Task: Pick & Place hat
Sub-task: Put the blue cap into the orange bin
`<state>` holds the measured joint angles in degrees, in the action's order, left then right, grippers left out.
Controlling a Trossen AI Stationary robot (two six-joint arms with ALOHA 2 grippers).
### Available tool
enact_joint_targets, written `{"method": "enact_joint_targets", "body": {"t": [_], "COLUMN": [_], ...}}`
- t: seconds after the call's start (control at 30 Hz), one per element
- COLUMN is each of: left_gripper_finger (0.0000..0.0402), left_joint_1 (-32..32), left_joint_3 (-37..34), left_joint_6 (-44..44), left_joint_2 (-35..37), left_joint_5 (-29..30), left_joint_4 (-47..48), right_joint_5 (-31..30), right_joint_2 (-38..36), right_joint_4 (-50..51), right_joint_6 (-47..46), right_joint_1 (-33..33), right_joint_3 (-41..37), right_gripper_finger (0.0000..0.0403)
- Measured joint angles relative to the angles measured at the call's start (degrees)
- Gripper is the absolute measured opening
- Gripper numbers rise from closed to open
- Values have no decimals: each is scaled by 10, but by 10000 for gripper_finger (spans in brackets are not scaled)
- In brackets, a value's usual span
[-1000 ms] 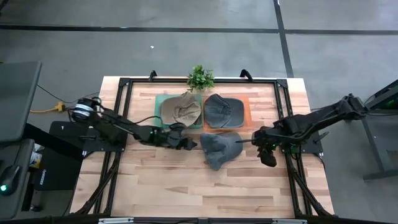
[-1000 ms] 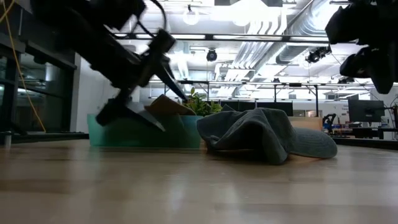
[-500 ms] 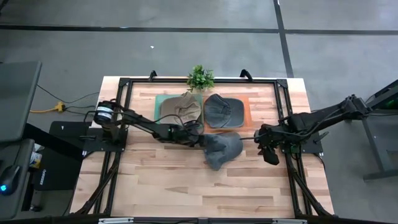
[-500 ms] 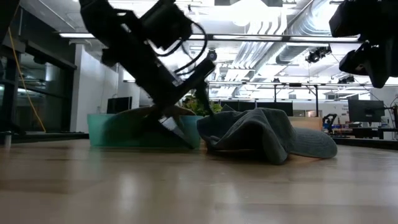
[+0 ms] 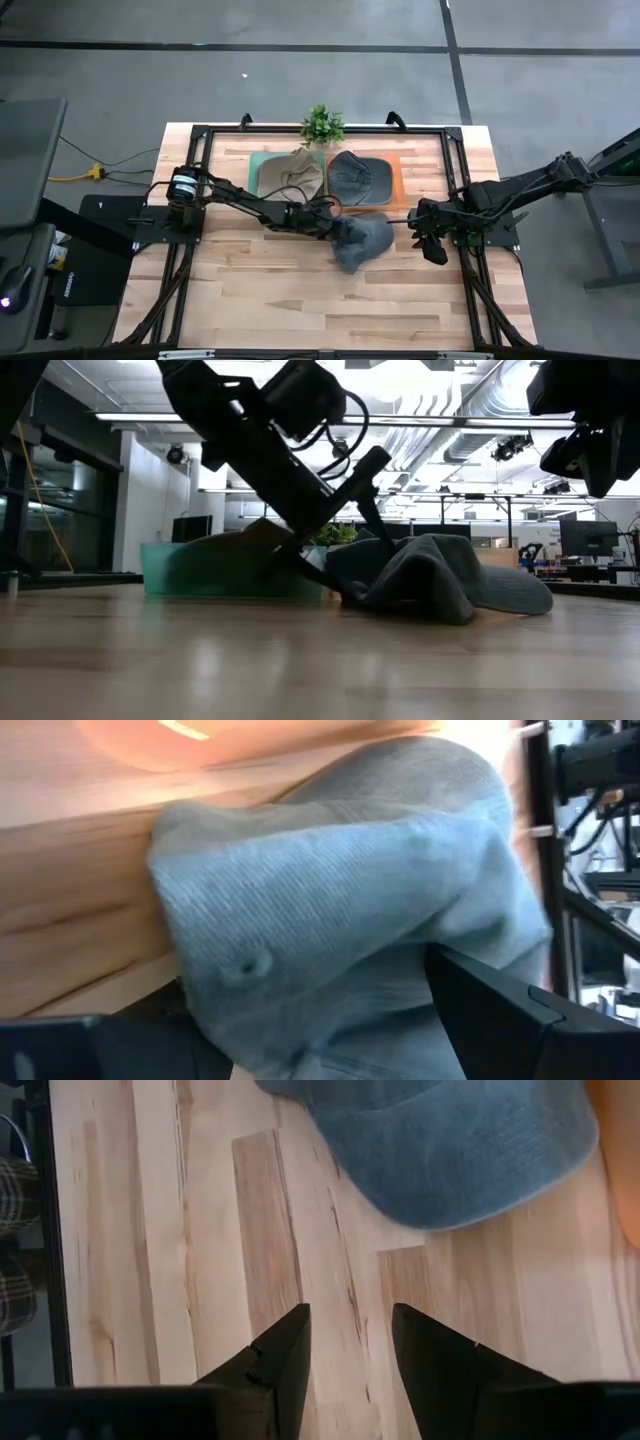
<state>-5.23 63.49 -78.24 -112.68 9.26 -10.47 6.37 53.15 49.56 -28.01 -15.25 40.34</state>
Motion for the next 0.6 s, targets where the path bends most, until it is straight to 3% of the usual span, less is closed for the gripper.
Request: {"method": "enact_joint_targets", "body": {"t": [0.2, 0.3, 0.6], "left_gripper_finger": [272, 249, 88], "left_joint_1": [0, 4, 9], "left_joint_3": [4, 4, 4], "left_joint_6": [0, 0, 3], "left_joint_2": [0, 0, 0], "left_joint_5": [-7, 1, -2], "left_joint_4": [1, 2, 1], "right_joint_5": [0, 0, 0], "right_joint_2": [0, 0, 0], "right_joint_4": [-2, -4, -8], "right_joint_6": [0, 0, 0], "right_joint_1": [0, 0, 0], "right_joint_3": [0, 0, 0], "right_gripper_finger": [137, 137, 137]}}
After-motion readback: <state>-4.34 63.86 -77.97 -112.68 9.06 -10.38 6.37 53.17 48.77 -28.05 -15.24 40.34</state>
